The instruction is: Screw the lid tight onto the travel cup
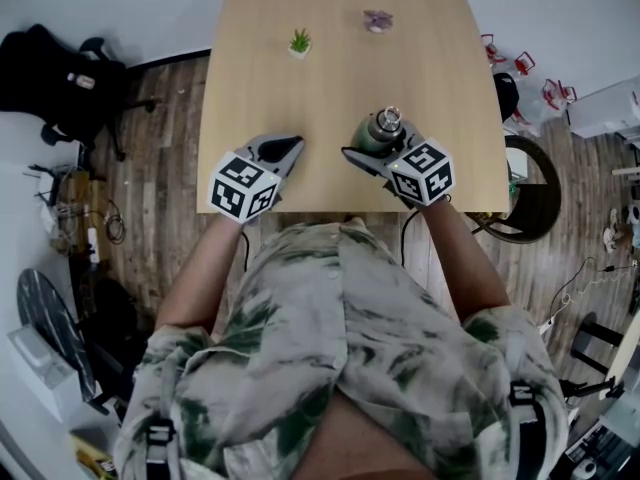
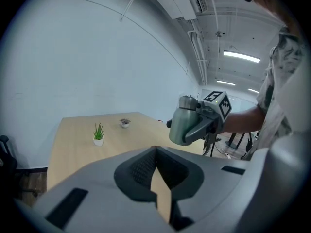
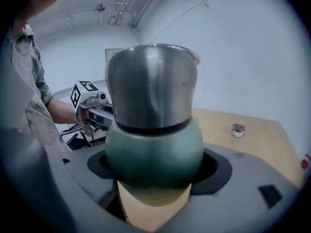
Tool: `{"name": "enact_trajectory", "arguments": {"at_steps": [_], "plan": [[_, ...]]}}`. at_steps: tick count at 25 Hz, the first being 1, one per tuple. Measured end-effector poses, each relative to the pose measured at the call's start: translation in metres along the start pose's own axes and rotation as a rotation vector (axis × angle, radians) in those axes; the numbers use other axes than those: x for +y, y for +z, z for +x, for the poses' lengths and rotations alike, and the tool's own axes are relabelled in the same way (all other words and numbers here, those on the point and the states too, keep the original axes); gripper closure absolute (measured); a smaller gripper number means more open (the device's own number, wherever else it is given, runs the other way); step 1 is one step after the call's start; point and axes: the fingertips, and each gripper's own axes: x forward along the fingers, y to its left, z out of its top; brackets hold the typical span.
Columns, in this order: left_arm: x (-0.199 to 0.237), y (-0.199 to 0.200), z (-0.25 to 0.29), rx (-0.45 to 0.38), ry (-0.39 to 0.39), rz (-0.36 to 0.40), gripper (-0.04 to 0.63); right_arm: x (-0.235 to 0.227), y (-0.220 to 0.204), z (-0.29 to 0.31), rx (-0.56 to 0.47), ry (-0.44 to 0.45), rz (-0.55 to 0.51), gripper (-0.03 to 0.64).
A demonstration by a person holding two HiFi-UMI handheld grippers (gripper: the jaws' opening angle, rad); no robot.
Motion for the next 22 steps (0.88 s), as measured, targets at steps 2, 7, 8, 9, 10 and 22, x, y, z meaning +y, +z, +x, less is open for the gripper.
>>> {"name": "enact_trajectory", "arguments": {"at_steps": [2, 7, 8, 9, 10, 22], "plan": [[0.002, -0.003, -0.002, 0.006, -0.004, -0.011, 0.572, 0.000, 0.001, 0.001, 0.001, -0.001, -0.001, 0.210], [0.004, -0.009, 0.000, 0.011, -0.014, -0.038, 0.572, -0.002, 0.001, 0.005, -0.001, 0.004, -0.001, 0.210], [0.003, -0.009, 0.001, 0.012, -0.014, -0.038, 0.572, -0.002, 0.000, 0.006, 0.001, 0.005, -0.002, 0.210], [0.003, -0.009, 0.002, 0.012, -0.015, -0.038, 0.572, -0.002, 0.000, 0.006, 0.002, 0.005, -0.003, 0.210], [0.003, -0.009, 0.002, 0.012, -0.015, -0.036, 0.572, -0.002, 0.000, 0.007, 0.004, 0.005, -0.004, 0.210], [0.005, -0.012, 0.015, 0.042, -0.014, -0.037, 0.572, -0.007, -0.007, 0.011, 0.032, 0.010, -0.015, 0.210]]}}
